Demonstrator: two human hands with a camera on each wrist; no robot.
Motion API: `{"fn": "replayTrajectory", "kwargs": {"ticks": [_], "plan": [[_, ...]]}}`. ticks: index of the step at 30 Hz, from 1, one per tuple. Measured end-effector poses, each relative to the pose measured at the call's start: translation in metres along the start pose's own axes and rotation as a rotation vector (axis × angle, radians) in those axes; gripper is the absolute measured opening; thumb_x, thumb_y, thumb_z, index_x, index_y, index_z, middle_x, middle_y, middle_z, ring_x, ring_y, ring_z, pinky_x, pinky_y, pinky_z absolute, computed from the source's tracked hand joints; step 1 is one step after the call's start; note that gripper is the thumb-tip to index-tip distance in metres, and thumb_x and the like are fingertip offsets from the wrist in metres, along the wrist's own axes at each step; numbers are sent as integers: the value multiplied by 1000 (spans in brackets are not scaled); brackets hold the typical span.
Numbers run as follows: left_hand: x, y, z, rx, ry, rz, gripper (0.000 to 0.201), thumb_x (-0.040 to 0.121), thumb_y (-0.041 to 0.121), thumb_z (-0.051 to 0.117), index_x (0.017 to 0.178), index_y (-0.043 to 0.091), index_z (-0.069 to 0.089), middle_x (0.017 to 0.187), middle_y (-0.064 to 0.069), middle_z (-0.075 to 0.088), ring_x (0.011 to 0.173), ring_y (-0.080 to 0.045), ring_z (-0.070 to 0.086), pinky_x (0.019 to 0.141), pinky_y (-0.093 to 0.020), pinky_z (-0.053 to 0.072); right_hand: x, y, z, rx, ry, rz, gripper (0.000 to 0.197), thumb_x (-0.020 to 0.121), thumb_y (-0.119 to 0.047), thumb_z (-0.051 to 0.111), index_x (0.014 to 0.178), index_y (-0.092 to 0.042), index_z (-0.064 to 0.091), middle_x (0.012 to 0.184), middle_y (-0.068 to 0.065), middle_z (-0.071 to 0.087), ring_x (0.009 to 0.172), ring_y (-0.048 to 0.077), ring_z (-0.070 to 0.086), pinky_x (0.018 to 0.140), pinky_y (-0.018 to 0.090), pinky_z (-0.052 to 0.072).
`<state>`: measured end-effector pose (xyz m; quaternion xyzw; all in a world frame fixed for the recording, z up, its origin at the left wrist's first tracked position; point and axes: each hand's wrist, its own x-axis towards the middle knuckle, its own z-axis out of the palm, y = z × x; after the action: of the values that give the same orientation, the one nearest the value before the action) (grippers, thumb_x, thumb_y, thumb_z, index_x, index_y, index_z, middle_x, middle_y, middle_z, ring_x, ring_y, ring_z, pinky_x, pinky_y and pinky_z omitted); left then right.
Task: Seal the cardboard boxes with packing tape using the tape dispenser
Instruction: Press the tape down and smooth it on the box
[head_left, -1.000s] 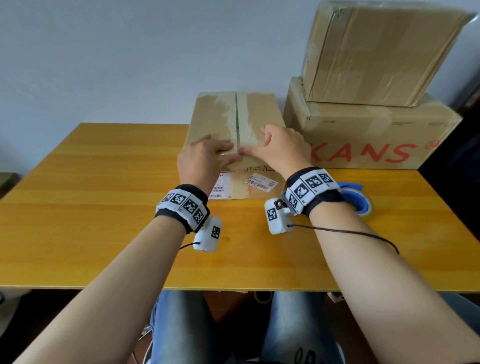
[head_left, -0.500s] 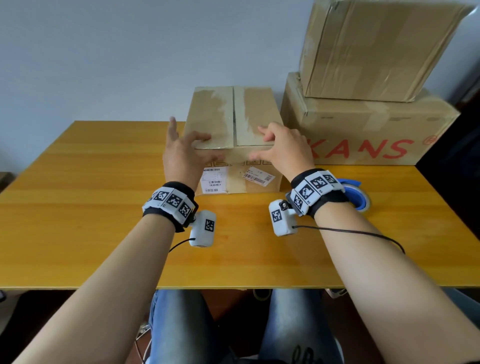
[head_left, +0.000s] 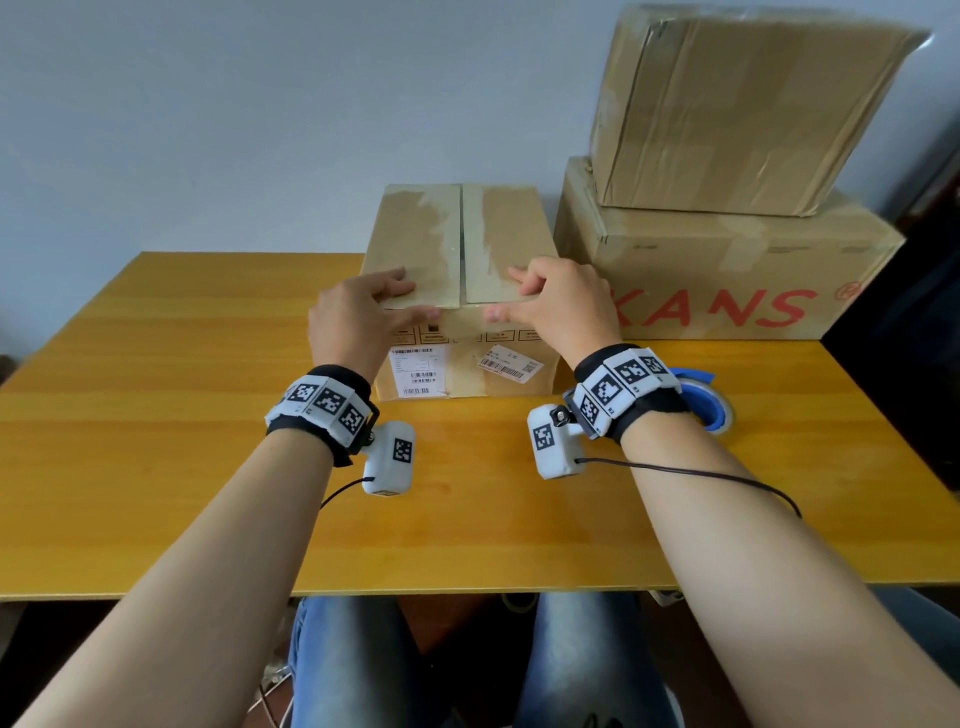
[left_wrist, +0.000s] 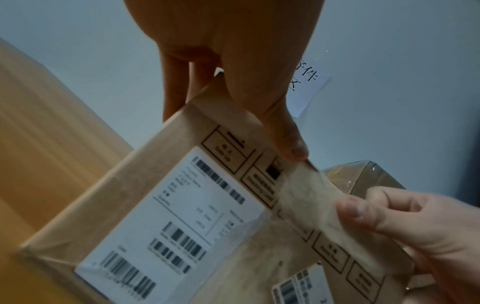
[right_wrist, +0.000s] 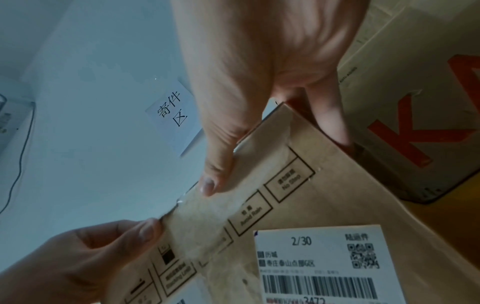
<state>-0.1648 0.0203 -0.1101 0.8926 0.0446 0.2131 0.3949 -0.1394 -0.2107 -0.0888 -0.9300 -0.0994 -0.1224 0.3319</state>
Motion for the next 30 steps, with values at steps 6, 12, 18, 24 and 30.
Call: {"fn": "replayTrajectory", "kwargs": {"ticks": [6, 12, 18, 24, 30], "plan": [[0, -15, -12, -185, -41, 42, 42, 71, 39, 85, 109, 24, 77, 116, 20, 71, 106, 11, 62, 94, -26, 55, 2, 5, 1, 43, 18, -18, 53, 65, -55, 87, 71, -13, 55, 121, -17, 70, 108, 1, 66, 88, 31, 55], [1, -29, -19, -414, -114, -14, 39, 76, 30, 81, 112, 16, 76, 130, 18, 65, 116, 3, 61, 87, -34, 60, 1, 7, 0, 54, 19, -13, 49, 66, -54, 86, 74, -14, 59, 119, -20, 70, 103, -2, 67, 85, 27, 55], [-1, -38, -19, -590, -125, -57, 23, 89, 16, 72, 111, 22, 73, 144, 17, 54, 117, 3, 59, 81, -31, 61, 0, 9, 1, 59, 21, 0, 47, 67, -54, 86, 73, -15, 60, 119, -22, 70, 103, -3, 66, 80, 22, 49], [-5, -45, -15, -682, -118, -89, 29, 98, 21, 61, 126, 24, 65, 148, 12, 51, 131, -10, 53, 89, -33, 59, 0, 12, 3, 87, 31, -8, 43, 69, -51, 86, 74, -15, 62, 118, -21, 70, 103, -3, 66, 82, 24, 52], [-11, -50, -8, -678, -58, -141, 42, 103, 29, 51, 144, 21, 50, 127, 4, 64, 120, -19, 62, 89, -24, 57, 0, 13, 6, 100, 47, -16, 39, 71, -51, 85, 74, -19, 62, 118, -21, 70, 100, -4, 67, 85, 27, 56]]}}
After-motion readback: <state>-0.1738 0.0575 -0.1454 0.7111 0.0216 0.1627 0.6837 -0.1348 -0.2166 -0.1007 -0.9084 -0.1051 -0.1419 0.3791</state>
